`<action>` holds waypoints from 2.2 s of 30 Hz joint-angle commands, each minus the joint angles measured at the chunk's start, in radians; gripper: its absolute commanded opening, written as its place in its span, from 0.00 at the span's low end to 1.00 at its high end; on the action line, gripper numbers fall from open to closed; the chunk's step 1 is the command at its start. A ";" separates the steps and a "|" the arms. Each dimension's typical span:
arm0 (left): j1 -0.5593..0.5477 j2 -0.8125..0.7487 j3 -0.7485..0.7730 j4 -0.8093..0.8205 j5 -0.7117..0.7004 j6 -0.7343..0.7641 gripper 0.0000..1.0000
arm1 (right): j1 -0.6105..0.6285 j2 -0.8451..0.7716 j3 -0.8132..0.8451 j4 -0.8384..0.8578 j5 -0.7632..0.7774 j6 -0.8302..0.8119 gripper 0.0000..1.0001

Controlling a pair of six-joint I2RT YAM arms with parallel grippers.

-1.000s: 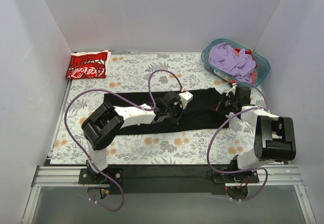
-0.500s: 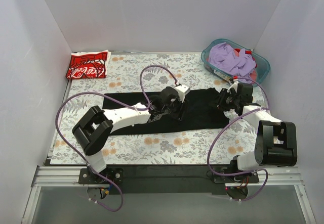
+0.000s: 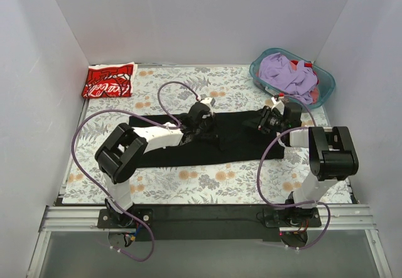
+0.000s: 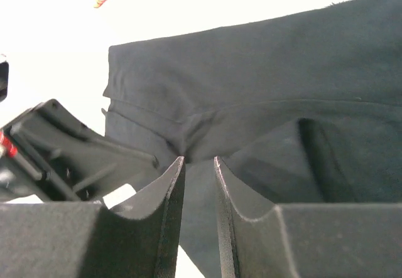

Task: Fold and stack the t-shirts
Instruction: Fold the tshirt

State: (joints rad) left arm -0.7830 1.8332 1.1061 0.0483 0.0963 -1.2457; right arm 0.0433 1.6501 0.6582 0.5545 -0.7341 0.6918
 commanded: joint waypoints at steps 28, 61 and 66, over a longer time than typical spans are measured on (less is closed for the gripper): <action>0.033 -0.029 -0.071 0.206 0.166 -0.247 0.16 | -0.095 0.240 -0.108 0.332 -0.064 0.077 0.31; 0.206 -0.131 0.023 -0.115 -0.190 0.133 0.45 | -0.057 -0.211 -0.098 -0.244 0.142 -0.115 0.36; 0.260 -0.023 0.084 -0.275 -0.233 0.198 0.46 | 0.030 -0.352 -0.115 -0.491 0.344 -0.163 0.39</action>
State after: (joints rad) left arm -0.5472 1.7519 1.1809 -0.0483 -0.0528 -1.1378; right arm 0.0349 1.3621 0.5385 0.2924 -0.5335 0.5961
